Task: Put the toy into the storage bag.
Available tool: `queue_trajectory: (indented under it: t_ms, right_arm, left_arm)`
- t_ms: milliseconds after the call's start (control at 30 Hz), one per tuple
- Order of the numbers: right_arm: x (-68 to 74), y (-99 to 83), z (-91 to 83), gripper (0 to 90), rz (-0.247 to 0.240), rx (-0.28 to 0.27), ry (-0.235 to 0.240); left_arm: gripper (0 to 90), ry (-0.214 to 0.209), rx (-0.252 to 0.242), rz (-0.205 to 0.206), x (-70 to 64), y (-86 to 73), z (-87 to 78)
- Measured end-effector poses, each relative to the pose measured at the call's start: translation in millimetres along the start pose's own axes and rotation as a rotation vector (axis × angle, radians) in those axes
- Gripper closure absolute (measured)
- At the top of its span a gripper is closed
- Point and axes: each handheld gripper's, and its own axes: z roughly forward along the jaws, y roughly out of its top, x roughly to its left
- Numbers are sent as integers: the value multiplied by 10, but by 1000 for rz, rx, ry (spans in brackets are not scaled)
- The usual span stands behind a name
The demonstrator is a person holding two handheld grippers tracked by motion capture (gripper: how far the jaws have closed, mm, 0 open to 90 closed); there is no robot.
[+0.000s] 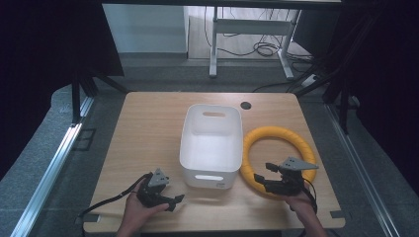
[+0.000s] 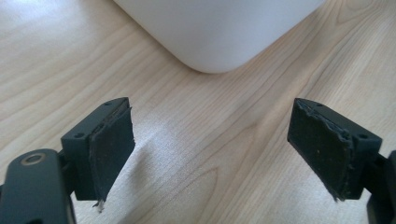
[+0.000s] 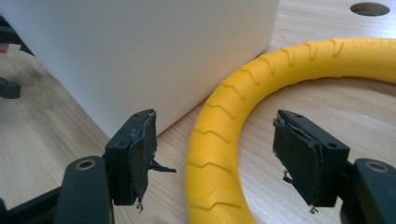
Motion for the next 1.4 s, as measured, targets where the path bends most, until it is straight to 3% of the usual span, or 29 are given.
queue_trajectory:
  t_ms: [200, 400, 433, 467, 500, 833, 1100, 1400]
  right_arm:
    - [-65, 101, -36, 321, -3, 32, -1]
    - [-110, 281, -83, 327, -61, 89, 12]
    - [-138, 330, -78, 323, -85, 130, 35]
    - [-138, 330, -78, 323, -85, 130, 35]
    - [-156, 369, -67, 322, -116, 174, 36]
    - [-244, 467, 11, 321, -157, 311, 62]
    - [-179, 512, 97, 325, -209, 425, 108]
    - [-127, 476, 218, 328, -252, 554, 129]
  left_arm:
    - [148, -4, -3, 0, -14, -5, -23]
    - [149, -2, -5, -5, -11, -2, -22]
    - [149, -3, 4, 0, -12, -6, -7]
    - [149, -3, 4, 0, -12, -6, -7]
    - [149, -2, 6, -2, -15, -7, 1]
    - [149, -2, 2, -4, -20, -8, -10]
    - [149, -1, 2, 1, -20, -7, -21]
    - [150, 1, 7, 3, -18, -9, -8]
